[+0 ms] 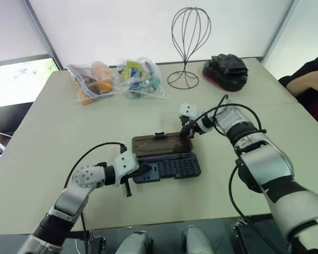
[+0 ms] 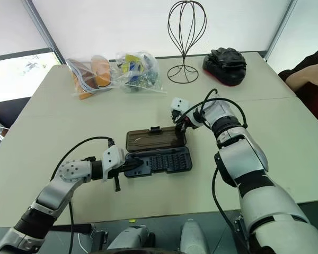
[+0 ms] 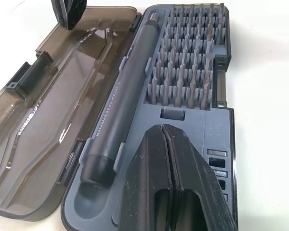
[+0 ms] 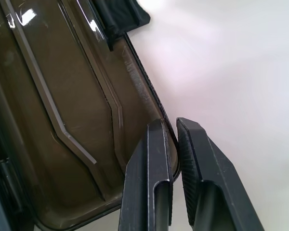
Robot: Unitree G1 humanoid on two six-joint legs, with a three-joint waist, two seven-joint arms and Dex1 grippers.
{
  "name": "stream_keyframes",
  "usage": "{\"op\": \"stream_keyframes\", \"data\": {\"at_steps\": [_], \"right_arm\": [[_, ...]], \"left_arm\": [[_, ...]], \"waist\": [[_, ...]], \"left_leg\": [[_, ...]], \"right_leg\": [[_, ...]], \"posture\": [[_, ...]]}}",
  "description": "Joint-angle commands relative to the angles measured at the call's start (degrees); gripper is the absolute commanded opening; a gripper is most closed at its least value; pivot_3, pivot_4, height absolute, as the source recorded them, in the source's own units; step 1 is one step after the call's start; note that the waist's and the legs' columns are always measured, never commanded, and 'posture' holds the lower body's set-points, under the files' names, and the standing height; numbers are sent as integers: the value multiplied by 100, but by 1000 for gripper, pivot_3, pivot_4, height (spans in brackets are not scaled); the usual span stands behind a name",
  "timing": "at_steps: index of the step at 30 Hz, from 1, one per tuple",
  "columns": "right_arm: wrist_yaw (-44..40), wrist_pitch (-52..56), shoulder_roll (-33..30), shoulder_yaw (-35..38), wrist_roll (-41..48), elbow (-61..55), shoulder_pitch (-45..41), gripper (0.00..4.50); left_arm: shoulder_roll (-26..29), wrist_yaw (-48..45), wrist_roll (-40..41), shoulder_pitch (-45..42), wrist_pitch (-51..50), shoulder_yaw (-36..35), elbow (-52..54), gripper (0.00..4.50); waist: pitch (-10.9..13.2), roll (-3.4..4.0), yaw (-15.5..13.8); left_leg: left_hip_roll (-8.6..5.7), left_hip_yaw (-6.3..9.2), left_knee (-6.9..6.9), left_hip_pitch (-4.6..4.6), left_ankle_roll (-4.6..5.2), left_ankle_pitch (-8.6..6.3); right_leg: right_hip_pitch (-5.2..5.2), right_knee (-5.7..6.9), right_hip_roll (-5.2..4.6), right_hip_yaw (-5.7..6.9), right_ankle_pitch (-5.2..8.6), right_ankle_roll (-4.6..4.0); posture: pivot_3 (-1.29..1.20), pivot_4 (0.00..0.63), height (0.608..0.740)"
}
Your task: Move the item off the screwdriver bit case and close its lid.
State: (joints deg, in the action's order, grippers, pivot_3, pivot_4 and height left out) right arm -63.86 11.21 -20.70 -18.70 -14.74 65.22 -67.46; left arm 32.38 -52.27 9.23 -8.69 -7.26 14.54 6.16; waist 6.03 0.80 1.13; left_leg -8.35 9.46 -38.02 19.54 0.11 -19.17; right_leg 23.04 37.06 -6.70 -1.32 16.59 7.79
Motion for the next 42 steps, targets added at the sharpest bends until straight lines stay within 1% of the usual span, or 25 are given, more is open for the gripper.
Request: {"op": "stream_keyframes", "data": {"at_steps": [1,4,7,11,16,18,20,23,26,29,31,33,34,36,38,42], "right_arm": [[699,594,-370,586,240,-1676,165,28],[493,1669,-567,799,335,-3681,839,28],[481,2523,-677,878,379,-4993,1282,28],[540,3218,-843,851,448,-6114,1735,28],[659,3669,-938,691,566,-6890,2096,28],[750,3690,-962,605,587,-7151,2249,28],[837,3474,-1017,518,555,-7253,2345,28],[937,3290,-1083,473,546,-7241,2395,28],[999,3126,-1158,444,558,-7220,2416,28],[1061,3002,-1197,410,585,-7185,2425,28],[1094,2917,-1213,388,597,-7145,2444,28],[1121,2828,-1228,373,605,-7105,2465,28],[1131,2752,-1248,360,600,-7092,2472,28],[1134,2574,-1308,326,574,-7079,2489,28],[1129,2309,-1385,290,536,-7075,2509,28],[1115,1923,-1473,248,559,-7134,2549,28]], "left_arm": [[135,-145,-172,157,-127,146,-234,0],[160,-233,-156,127,-128,167,-255,0],[172,-318,-159,45,-115,174,-329,0],[195,-436,-139,-94,-99,128,-450,0],[216,-534,-66,-160,-109,21,-549,0],[132,-530,321,-168,-474,-204,-379,0],[33,-502,986,-196,-1118,-517,-36,0],[57,-408,2251,-389,-2472,-1090,708,0],[113,-96,3694,-678,-3729,-1848,1253,0],[-6,449,4581,-1082,-4275,-2517,1236,0],[-142,857,5016,-1370,-4465,-2869,1078,0],[-180,1032,5231,-1500,-4585,-3006,1018,0],[-175,1074,5242,-1536,-4580,-3027,1000,0],[-199,1280,4945,-1709,-4303,-3100,678,0],[-205,1500,4174,-1971,-3604,-3046,-7,0],[-238,1843,2594,-2685,-2099,-2653,-1900,0]], "waist": [[8,5,-9],[11,7,-34],[11,7,-37],[26,0,-46],[41,-7,-39],[48,-12,-31],[60,-21,-25],[96,-40,-3],[117,-52,2],[121,-54,-11],[126,-60,-21],[127,-62,-19],[127,-61,-16],[128,-62,-17],[130,-64,-41],[131,-66,-37]], "left_leg": [[1,0,0,6,-3,2],[3,2,-3,30,-6,4],[3,4,-17,92,-8,6],[3,3,-16,101,-9,7],[4,2,-12,103,-9,7],[5,1,-10,103,-9,7],[6,1,-8,104,-8,7],[8,0,-12,124,-8,7],[8,2,-35,182,-9,9],[7,4,-52,196,-9,9],[4,4,-60,197,-8,8],[4,6,-73,197,-8,8],[4,6,-75,197,-8,8],[4,6,-77,196,-8,8],[3,8,-82,197,-8,8],[0,6,-93,196,-9,8]], "right_leg": [[6,2,0,0,0,0],[31,10,2,0,0,0],[86,18,1,2,0,1],[97,17,0,3,0,0],[99,16,0,4,0,0],[101,15,0,4,0,0],[105,15,1,4,0,0],[124,18,2,3,0,0],[172,29,3,5,-1,1],[179,36,1,12,-1,2],[176,33,-1,15,-1,2],[169,34,0,20,-1,2],[167,34,0,21,-1,2],[166,34,0,21,-1,2],[165,35,0,24,-1,2],[156,34,-2,32,-2,2]], "posture": [[0,150,740],[0,150,740],[0,150,740],[0,150,740],[0,150,740],[0,150,740],[0,150,740],[0,150,740],[0,150,740],[0,150,740],[0,150,740],[0,150,740],[0,150,740],[0,150,740],[0,150,740],[0,150,740]]}}
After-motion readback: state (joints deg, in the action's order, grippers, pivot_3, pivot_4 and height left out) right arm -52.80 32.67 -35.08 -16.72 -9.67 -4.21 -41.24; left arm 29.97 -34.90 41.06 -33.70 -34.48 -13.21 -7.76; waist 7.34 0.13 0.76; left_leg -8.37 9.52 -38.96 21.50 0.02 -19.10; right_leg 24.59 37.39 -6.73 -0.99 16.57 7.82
